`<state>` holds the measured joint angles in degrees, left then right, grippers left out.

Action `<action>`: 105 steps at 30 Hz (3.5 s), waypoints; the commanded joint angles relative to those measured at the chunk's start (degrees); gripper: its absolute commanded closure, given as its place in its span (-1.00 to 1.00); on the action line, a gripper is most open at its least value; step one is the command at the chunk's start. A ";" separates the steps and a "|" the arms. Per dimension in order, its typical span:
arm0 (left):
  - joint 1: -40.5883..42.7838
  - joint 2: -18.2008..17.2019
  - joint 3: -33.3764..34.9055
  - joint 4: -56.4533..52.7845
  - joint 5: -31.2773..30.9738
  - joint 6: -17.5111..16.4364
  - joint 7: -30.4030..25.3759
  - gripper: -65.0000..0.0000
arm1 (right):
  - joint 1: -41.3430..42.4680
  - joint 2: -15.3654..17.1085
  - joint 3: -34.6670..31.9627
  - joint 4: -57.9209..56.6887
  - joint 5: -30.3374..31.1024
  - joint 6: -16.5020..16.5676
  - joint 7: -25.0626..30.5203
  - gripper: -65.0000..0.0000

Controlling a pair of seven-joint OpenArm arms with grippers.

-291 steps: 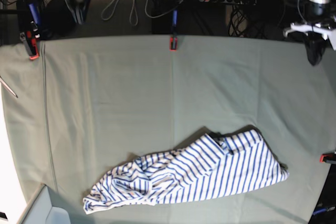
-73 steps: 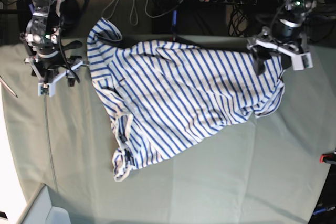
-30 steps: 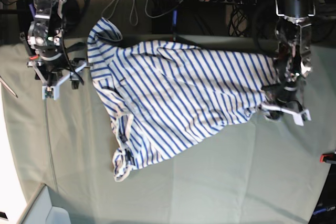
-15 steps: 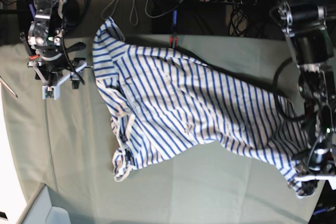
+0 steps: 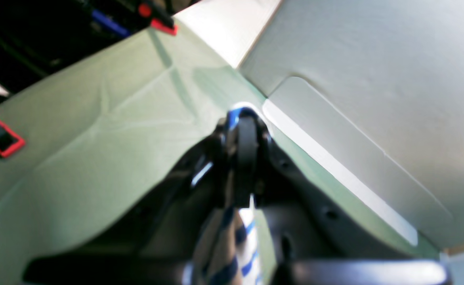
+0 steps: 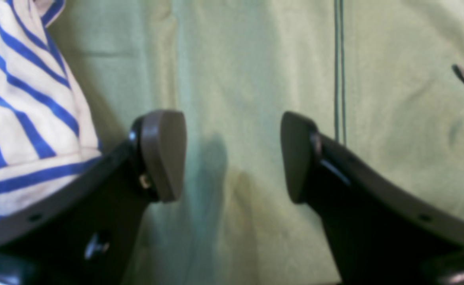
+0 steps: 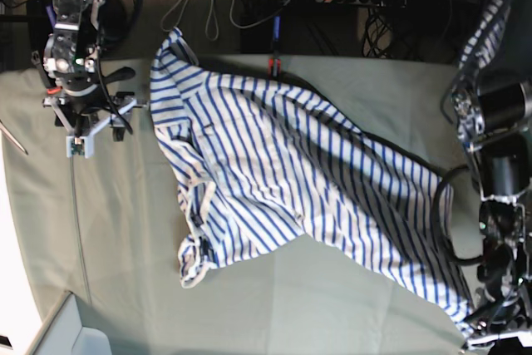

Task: Layout the t-shirt on the table in an organized manner, then fold the t-shirt properly
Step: 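Reach the left gripper down along the shirt to its hem, then grasp the shirt fabric with the left gripper near the sleeve, then pull the grasped fabric back with the left gripper, flattening the shirt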

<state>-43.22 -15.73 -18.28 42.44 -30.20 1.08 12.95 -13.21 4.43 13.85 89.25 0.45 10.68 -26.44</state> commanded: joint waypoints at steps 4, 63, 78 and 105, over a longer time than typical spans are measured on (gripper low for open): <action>-7.81 0.65 1.98 -5.20 -0.18 -0.95 -5.87 0.99 | 0.33 0.45 0.18 1.25 0.21 0.44 1.25 -0.19; 28.85 5.40 12.35 27.67 -8.27 -0.33 -4.64 1.00 | -0.90 0.37 0.26 1.43 0.21 0.44 1.25 -0.19; 16.54 8.74 21.67 11.85 -8.18 -0.33 -4.82 1.00 | -0.81 0.28 0.18 1.34 0.21 0.44 1.25 -0.19; 19.27 7.33 28.44 8.86 -8.27 -0.33 -7.46 -0.06 | -0.81 0.10 0.09 0.99 0.21 0.44 1.25 -0.19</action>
<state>-22.15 -8.38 10.28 50.43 -38.48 1.26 6.66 -14.33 4.12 13.80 89.47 0.45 10.68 -26.37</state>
